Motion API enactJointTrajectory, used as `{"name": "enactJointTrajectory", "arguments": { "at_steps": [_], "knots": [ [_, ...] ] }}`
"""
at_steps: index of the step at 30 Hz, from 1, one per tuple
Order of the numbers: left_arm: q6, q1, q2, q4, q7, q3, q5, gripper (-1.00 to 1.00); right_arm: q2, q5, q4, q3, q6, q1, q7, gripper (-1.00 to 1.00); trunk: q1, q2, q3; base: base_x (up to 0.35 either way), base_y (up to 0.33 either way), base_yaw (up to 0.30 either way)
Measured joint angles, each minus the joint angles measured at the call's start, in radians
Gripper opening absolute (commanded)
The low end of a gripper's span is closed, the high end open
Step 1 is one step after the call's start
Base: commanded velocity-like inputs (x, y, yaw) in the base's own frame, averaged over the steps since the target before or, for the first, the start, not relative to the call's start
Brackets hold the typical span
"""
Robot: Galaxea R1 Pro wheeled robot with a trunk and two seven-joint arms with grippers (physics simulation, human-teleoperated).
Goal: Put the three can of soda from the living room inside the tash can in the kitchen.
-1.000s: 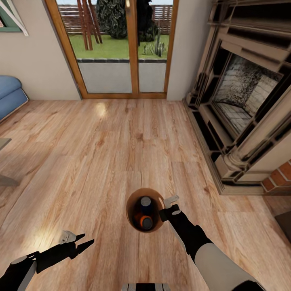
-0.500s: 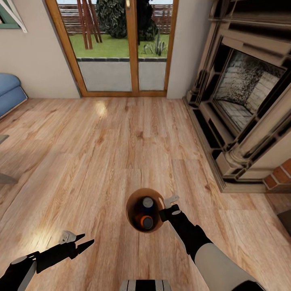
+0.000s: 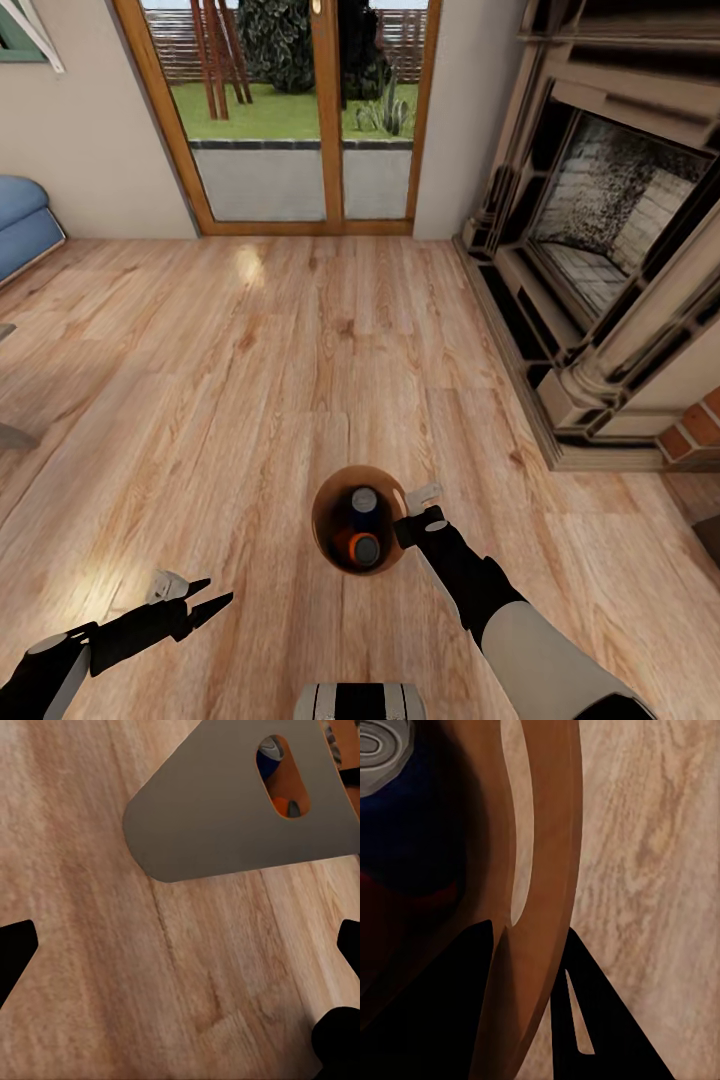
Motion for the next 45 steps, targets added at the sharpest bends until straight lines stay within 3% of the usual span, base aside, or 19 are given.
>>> {"name": "enactJointTrajectory", "arguments": {
  "at_steps": [8, 14, 23, 45],
  "knots": [
    [0.0, 0.0, 0.0, 0.0, 0.0, 0.0, 0.0, 1.0, 0.0, 0.0, 0.0, 0.0, 0.0, 0.0, 0.0, -1.0, 0.031, -0.056, -0.025, 0.0, 0.0, 0.0],
    [0.0, 0.0, 0.0, 0.0, -0.002, 0.001, 0.001, 1.0, 0.0, -0.001, 0.0, 0.0, 0.0, 0.0, 0.0, -1.0, 0.031, -0.056, -0.025, 0.0, 0.0, 0.0],
    [0.0, 0.0, 0.0, 0.0, -0.002, 0.001, 0.001, 1.0, 0.0, -0.006, 0.002, 0.001, 0.007, -0.001, 0.0, -1.0, 0.04, -0.119, -0.053, 0.0, 0.0, 0.0],
    [0.0, 0.0, 0.0, -0.001, -0.002, 0.001, 0.001, 1.0, 0.0, -0.006, 0.002, 0.001, 0.007, -0.001, 0.0, -1.0, 0.04, -0.119, -0.053, 0.0, 0.0, 0.0]
  ]
}}
